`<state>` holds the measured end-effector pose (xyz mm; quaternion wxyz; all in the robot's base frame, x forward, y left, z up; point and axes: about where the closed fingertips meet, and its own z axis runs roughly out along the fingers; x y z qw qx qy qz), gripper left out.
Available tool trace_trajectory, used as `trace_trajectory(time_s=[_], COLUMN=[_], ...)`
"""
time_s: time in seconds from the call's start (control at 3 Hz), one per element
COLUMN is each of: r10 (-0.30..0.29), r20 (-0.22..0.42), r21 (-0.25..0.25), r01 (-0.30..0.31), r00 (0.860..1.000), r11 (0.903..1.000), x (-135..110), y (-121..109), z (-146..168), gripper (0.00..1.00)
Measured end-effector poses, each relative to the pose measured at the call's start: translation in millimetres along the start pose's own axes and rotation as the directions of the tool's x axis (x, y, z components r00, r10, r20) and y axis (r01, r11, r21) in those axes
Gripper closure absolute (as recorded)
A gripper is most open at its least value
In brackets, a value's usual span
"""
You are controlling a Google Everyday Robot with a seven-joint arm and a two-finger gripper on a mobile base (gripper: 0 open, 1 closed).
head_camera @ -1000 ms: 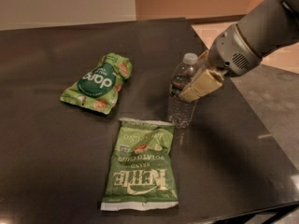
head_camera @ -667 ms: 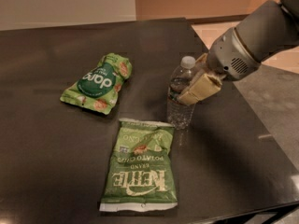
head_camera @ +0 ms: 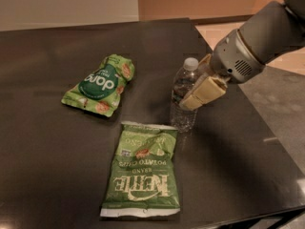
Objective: Move water bottle near green jalapeno chip bag
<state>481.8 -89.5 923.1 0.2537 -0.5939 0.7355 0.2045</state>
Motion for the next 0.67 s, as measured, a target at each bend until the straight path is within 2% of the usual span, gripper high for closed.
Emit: trace_trajectory(time_s=[0.33,0.67], r10=[-0.003,-0.003], r20=[0.0,0.0], r21=[0.0,0.0], r01=[0.003,0.003], r00=[1.0,1.0], r11=[1.0,1.0], x=[-1.3,-1.3], y=[0.8,0.8], z=[0.3,0.4], gripper=[0.0,0.0])
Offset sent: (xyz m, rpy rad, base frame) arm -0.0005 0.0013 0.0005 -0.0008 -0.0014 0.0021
